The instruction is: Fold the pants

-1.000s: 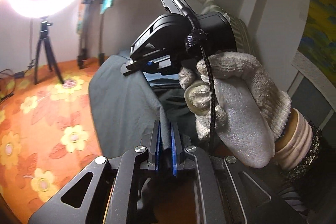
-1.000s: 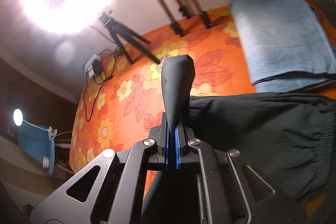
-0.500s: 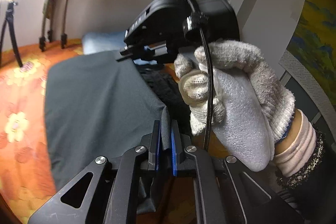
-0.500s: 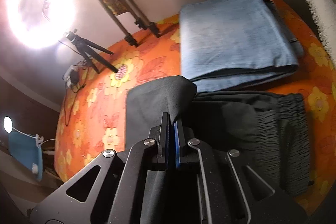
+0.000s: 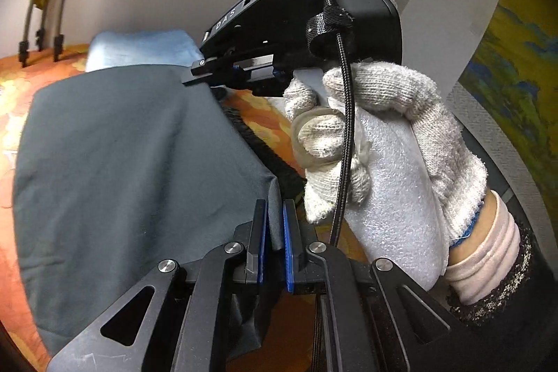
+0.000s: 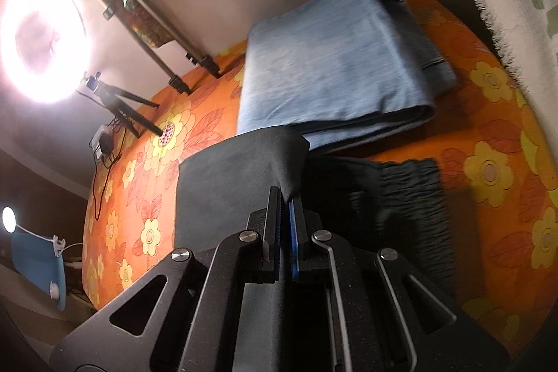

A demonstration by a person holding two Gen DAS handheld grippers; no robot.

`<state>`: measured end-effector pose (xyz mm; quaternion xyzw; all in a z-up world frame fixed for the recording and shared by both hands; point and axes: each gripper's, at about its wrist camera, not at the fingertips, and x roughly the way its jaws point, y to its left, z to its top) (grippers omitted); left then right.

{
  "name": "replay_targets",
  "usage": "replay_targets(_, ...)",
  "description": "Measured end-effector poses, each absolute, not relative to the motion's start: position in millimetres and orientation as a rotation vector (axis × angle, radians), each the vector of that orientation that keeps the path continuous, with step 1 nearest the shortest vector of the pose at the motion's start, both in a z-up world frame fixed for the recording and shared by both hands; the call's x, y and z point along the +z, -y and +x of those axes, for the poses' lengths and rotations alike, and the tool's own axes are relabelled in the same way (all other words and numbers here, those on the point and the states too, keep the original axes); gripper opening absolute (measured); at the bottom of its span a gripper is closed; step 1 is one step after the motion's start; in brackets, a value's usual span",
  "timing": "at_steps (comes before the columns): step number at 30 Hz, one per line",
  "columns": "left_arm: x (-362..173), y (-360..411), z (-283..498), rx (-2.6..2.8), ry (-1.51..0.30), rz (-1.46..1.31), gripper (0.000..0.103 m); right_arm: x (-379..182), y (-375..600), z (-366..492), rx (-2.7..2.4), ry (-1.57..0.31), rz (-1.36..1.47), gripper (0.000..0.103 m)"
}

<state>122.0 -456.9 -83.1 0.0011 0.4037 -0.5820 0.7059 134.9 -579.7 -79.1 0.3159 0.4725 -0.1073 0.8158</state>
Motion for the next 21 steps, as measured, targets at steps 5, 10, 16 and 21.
replay_targets(5,-92,475,121,-1.316,-0.914,0.029,0.007,-91,600,123,-0.286,-1.024,0.668,0.005)
replay_targets(10,-103,485,131,-1.328,-0.935,0.058,0.007,-102,617,115,-0.338,-1.039,0.654,0.003)
replay_targets(16,-103,486,133,-1.338,-0.92,0.104,0.007,-105,632,110,-0.305,-1.017,0.715,0.003)
replay_targets(21,-105,485,126,-1.294,-0.894,0.08,0.007,-105,626,120,-0.22,-1.026,0.76,0.015)
